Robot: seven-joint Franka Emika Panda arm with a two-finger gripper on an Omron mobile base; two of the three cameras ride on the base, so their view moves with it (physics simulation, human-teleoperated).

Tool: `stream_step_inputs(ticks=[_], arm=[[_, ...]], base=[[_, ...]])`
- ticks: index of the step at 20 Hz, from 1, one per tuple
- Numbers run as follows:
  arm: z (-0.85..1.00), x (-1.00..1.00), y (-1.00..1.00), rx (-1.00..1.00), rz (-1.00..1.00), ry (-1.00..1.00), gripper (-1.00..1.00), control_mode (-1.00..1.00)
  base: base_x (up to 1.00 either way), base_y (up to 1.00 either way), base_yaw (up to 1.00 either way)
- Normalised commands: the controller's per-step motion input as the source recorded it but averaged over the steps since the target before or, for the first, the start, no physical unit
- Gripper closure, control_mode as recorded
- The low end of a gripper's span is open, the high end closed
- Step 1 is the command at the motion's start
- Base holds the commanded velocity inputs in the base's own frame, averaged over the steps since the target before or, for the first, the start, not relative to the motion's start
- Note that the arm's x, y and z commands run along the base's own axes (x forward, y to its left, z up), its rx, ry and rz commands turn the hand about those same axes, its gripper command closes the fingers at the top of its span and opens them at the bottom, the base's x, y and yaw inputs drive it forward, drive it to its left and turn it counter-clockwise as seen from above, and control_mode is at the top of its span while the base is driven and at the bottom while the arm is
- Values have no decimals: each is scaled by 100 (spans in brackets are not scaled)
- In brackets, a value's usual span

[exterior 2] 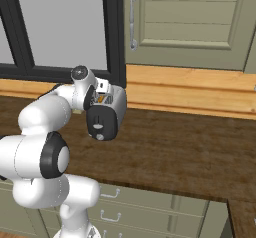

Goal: Start the toaster. Once the lever pops up, take the bread to the plate on the dining counter.

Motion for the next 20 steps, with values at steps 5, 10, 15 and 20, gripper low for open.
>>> stream_step_inputs(ticks=[5,10,15,20], arm=[[0,0,0,0,0,0,-100,-100],[0,0,0,0,0,0,-100,-100],[0,0,0,0,0,0,-100,-100],[0,0,0,0,0,0,-100,-100]], base=[[0,0,0],[0,0,0],[0,0,0],[0,0,0]])
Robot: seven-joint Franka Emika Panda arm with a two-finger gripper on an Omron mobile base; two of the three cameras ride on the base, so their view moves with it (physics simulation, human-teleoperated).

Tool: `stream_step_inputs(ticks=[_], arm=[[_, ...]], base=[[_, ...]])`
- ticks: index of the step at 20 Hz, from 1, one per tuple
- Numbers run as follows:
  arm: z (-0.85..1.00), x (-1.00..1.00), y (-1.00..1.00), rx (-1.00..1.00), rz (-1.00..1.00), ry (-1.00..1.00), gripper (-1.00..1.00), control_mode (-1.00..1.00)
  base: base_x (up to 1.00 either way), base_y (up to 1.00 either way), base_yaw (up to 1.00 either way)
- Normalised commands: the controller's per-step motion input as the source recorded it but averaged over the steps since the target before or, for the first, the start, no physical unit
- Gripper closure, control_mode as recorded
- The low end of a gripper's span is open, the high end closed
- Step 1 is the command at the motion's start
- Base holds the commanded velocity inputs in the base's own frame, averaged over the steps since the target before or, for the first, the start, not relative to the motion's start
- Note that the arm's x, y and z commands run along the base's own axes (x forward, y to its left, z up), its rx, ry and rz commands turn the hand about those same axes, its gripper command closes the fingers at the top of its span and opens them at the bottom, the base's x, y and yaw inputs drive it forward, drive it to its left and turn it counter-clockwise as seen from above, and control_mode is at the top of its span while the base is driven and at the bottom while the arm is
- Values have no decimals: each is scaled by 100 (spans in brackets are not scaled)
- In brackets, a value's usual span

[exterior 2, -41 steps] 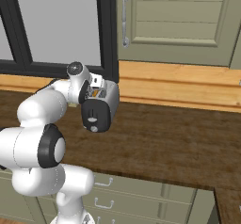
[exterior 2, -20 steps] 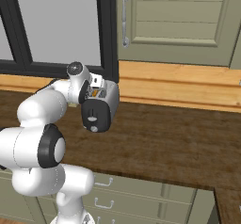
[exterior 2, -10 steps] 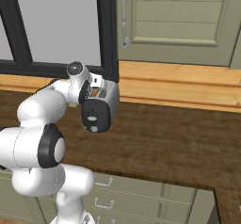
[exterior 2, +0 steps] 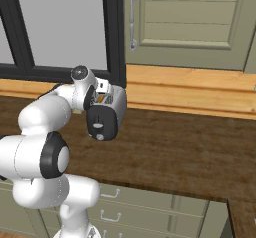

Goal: Start the toaster. Once the lever pops up, take the bread to the plate on the dining counter.

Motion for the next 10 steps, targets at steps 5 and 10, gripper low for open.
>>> stream_step_inputs(ticks=[5,10], arm=[[0,0,0,0,0,0,-100,-100],[0,0,0,0,0,0,-100,-100]], base=[[0,0,0],[0,0,0]])
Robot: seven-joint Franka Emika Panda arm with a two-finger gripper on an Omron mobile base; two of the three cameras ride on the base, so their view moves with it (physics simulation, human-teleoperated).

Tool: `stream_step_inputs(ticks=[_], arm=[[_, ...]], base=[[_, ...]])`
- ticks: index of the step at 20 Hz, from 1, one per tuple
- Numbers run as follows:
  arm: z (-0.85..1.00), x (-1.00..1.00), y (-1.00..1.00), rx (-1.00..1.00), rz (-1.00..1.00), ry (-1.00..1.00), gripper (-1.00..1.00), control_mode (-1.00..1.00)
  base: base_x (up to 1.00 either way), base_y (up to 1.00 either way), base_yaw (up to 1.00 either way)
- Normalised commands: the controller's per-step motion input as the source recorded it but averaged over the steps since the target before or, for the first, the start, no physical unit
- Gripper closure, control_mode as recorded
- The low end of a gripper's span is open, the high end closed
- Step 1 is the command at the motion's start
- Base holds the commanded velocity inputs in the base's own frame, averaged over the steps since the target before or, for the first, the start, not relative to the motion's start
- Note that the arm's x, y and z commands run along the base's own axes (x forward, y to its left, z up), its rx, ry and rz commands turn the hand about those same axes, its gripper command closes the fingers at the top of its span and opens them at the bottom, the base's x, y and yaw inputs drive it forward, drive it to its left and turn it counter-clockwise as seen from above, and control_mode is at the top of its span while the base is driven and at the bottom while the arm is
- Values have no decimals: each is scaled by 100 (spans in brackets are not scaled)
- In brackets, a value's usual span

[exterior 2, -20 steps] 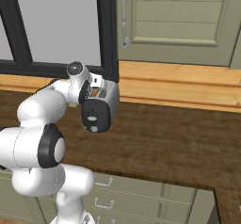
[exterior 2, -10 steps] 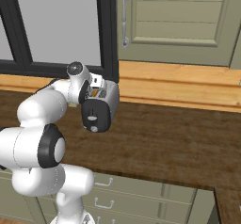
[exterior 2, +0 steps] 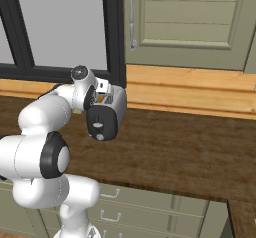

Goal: Start the toaster. Once the lever pops up, take the bread to the plate on the dining counter.

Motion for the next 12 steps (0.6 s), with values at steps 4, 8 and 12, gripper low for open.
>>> stream_step_inputs(ticks=[4,8,12], arm=[[0,0,0,0,0,0,-100,-100],[0,0,0,0,0,0,-100,-100],[0,0,0,0,0,0,-100,-100]], base=[[0,0,0],[0,0,0],[0,0,0]])
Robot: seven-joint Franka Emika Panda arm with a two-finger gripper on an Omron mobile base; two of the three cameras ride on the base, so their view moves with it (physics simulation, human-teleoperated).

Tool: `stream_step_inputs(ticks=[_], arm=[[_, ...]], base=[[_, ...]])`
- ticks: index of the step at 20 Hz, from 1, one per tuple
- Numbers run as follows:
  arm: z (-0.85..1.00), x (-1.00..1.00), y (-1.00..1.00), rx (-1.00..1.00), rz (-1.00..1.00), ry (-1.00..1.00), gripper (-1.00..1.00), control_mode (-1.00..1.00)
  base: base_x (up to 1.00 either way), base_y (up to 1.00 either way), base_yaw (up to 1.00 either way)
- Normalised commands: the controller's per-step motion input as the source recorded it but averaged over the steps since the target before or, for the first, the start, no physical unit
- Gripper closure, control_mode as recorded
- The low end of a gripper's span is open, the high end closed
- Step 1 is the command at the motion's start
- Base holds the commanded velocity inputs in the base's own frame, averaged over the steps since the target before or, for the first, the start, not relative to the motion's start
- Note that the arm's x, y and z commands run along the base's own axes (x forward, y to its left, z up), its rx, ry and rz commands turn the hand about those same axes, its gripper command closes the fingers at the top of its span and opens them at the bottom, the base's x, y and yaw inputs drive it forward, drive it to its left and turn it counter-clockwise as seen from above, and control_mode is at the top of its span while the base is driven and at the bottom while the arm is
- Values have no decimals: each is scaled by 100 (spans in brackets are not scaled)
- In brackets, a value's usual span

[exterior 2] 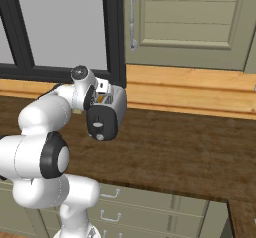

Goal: Start the toaster. Once the lever pops up, take the bread to the plate on the dining counter.

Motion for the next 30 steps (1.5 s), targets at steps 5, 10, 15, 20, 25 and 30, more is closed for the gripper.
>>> stream_step_inputs(ticks=[5,10,15,20,25,30], arm=[[0,0,0,0,0,0,-100,-100],[0,0,0,0,0,0,-100,-100],[0,0,0,0,0,0,-100,-100],[0,0,0,0,0,0,-100,-100],[0,0,0,0,0,0,-100,-100],[0,0,0,0,0,0,-100,-100]], base=[[0,0,0],[0,0,0],[0,0,0],[0,0,0],[0,0,0],[0,0,0]])
